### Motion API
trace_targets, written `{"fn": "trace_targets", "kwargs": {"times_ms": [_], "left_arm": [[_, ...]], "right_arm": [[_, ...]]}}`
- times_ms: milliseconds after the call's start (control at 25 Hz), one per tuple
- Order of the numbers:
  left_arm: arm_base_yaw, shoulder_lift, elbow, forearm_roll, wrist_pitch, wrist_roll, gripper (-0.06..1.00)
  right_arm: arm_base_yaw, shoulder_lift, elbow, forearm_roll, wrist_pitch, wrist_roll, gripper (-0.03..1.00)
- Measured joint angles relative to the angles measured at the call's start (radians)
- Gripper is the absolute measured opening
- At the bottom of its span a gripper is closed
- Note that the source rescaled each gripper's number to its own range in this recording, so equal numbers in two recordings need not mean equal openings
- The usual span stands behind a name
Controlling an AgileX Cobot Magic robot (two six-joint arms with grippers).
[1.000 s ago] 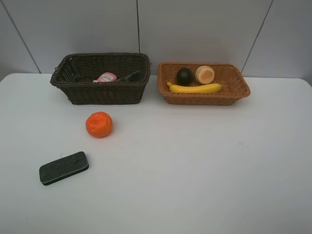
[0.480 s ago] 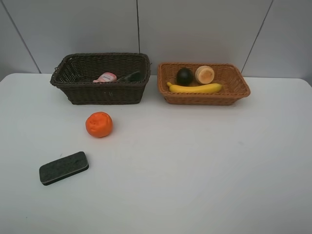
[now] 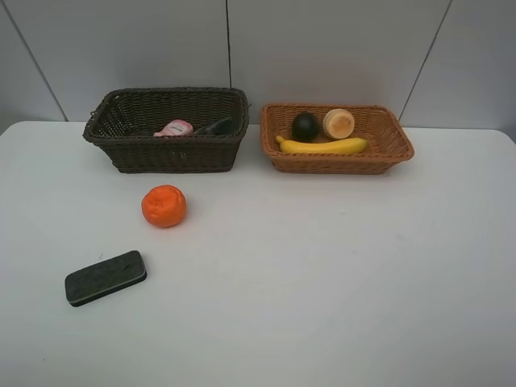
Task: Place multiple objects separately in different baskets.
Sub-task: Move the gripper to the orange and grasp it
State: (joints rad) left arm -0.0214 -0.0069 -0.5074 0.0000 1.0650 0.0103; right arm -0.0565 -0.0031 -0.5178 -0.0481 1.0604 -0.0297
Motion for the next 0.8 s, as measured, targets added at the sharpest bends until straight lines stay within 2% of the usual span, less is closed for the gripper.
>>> {"fn": "trace_targets", "kwargs": {"times_ms": [240, 440, 520, 680, 800], "left_arm": [[0.000, 0.018, -0.008, 0.000, -0.006, -0.003, 1.00], [0.013, 0.219, -0.104, -0.051, -0.055, 0.015, 1.00], [0.014, 0.330, -0.166, -0.083, -0.057, 0.081, 1.00], [0.014, 0.575, -0.301, -0.173, -0.062, 0.284, 1.00], [0.014, 0.753, -0.405, -0.213, -0.063, 0.375, 1.00]], "right_arm": [[0.000, 0.000, 0.000, 0.000, 0.000, 0.000, 0.98], [0.000, 0.000, 0.000, 0.000, 0.000, 0.000, 0.98], [0.000, 0.000, 0.000, 0.000, 0.000, 0.000, 0.98], [0.000, 0.000, 0.000, 0.000, 0.000, 0.000, 0.98], [0.000, 0.000, 0.000, 0.000, 0.000, 0.000, 0.98]]}}
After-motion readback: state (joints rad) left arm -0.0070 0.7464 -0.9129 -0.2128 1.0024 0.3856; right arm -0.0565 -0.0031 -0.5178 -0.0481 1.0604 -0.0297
